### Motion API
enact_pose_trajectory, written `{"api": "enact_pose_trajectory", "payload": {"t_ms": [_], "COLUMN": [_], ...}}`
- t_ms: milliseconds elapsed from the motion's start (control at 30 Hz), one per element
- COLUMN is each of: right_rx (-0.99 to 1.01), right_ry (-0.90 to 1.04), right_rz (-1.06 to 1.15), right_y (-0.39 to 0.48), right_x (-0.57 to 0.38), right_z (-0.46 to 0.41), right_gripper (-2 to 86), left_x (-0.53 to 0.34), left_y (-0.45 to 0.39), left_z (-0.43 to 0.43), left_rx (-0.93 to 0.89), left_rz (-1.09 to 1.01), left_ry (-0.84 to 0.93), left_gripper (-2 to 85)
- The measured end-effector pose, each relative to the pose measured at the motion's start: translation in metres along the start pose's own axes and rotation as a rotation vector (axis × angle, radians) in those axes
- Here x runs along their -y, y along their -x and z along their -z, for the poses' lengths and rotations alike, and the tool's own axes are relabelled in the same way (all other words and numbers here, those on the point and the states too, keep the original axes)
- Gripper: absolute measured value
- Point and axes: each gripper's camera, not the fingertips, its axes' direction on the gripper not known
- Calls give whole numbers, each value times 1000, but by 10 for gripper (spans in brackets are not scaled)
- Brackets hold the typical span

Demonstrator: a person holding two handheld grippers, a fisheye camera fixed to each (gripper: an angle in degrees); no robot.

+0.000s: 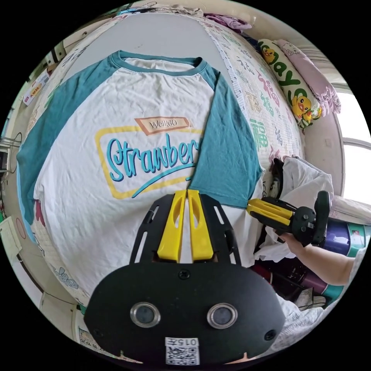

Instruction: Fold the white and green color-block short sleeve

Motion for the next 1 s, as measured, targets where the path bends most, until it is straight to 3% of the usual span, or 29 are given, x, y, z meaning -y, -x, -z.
{"api": "enact_pose_trajectory", "payload": {"t_ms": [267,333,400,500,533,633,800,900,1000], "right_rx": [-113,-96,-38,-75,-96,-185,-177,-139,-10], "right_ry": [52,78,126,151,140,70,17,-6,-54], "right_rz": [-67,-84,-111,-151,-154,-185,-199,-146,-62], "right_y": [32,33,30,29,31,45,91,129,172], "right_x": [40,51,67,84,87,100,148,201,266], "right_z": [-62,-74,-88,-95,-94,-87,-90,-104,-123], "right_gripper": [43,45,52,69,69,68,68,69,72], "left_x": [-20,-23,-22,-46,-53,-96,-178,-193,-185], "left_y": [6,23,56,111,124,190,318,362,383], "left_z": [-47,-58,-72,-69,-68,-58,-73,-96,-107], "left_rx": [110,26,-224,-581,-604,-557,-509,-509,-452], "left_rz": [-79,-45,-32,-2,22,198,685,802,782], "left_ry": [-122,-135,-64,-220,-248,-375,-530,-551,-595], "left_gripper": [-3,-2,0,11,15,36,69,76,82]}}
